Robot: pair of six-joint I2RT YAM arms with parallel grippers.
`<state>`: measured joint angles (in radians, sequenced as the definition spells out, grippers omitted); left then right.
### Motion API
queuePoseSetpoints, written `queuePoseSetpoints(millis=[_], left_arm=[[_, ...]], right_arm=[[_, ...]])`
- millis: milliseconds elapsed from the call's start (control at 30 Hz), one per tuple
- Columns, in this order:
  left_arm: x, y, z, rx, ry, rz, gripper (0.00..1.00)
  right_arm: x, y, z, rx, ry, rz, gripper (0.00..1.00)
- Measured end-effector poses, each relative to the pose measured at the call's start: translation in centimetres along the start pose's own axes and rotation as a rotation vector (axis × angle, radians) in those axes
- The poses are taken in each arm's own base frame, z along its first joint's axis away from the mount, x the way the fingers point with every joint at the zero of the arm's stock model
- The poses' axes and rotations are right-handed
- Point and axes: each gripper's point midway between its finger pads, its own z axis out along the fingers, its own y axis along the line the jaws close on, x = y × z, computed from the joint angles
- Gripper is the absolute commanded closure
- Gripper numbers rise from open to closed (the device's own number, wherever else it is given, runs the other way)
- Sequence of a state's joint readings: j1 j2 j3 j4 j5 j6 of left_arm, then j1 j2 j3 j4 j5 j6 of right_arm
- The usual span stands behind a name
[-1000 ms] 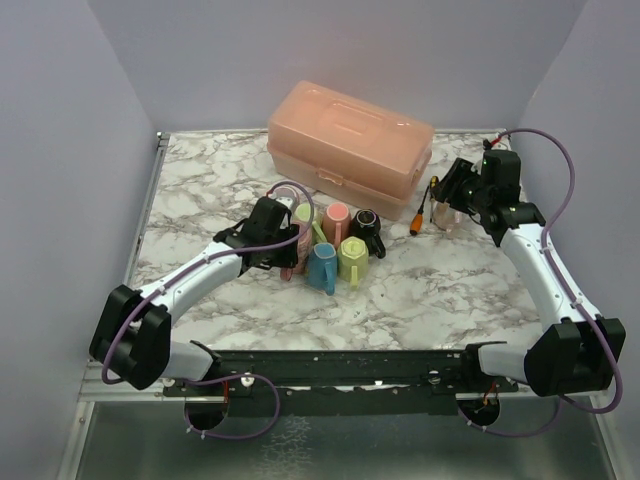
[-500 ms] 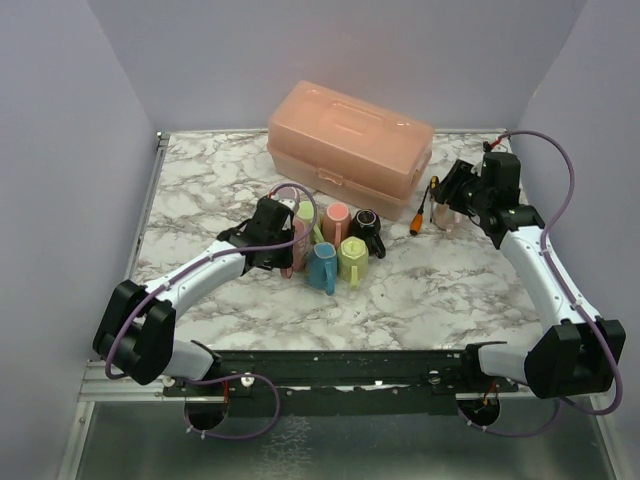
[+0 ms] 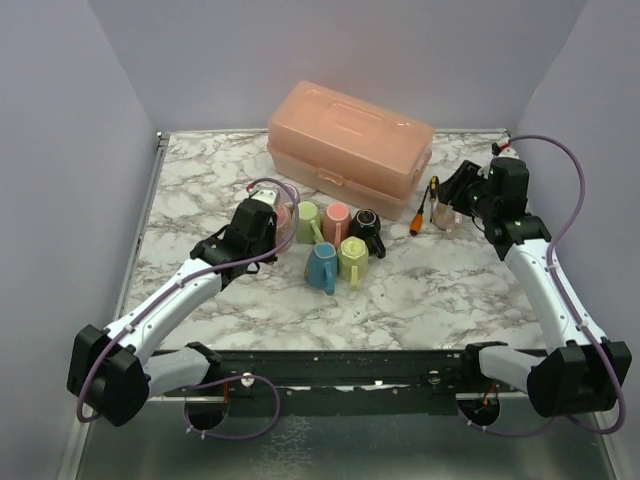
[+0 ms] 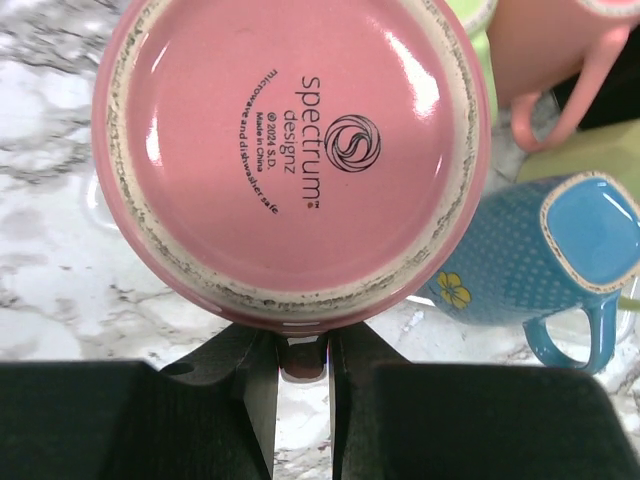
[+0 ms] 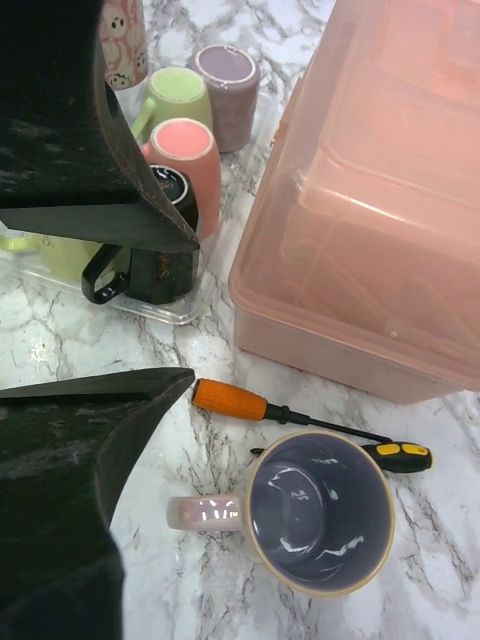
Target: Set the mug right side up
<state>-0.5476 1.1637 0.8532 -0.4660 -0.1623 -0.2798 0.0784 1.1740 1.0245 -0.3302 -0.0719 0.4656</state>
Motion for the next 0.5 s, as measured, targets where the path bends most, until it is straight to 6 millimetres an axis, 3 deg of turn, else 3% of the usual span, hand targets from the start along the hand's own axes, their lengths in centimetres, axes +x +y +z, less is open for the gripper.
queuePoseSetpoints(millis=[100,167,233,433,500], left_arm=[[-1.2,0.9,-1.0,-0.043,-0.061,-0.01,1.0],[-1.8,1.4,-1.7,-0.065,-0.094,-0.016,1.0],[-2.5,1.7,-2.3,-0.079,-0.125,-0.023,1.0],[-6.0,1.2,-4.0,-0.066,-0.217,-0.052,1.0],[-8.2,0.6,-4.9,-0.043,-0.271,-0.068,1.0]], right_arm=[[-0.6,0.4,-0.8,-0.018,-0.035,0.012,0.43],[-1.4,0.9,-1.3,-0.037,-0.067,0.018,0.18],[-2.0,1.5,-1.6,-0.062,-0.092,0.024,0.06],[-2.9,2.9,-2.0,-0.137,-0.132,0.036,0.03],[-2.9,3.7,-2.2,-0.181,-0.137,0.042,0.03]])
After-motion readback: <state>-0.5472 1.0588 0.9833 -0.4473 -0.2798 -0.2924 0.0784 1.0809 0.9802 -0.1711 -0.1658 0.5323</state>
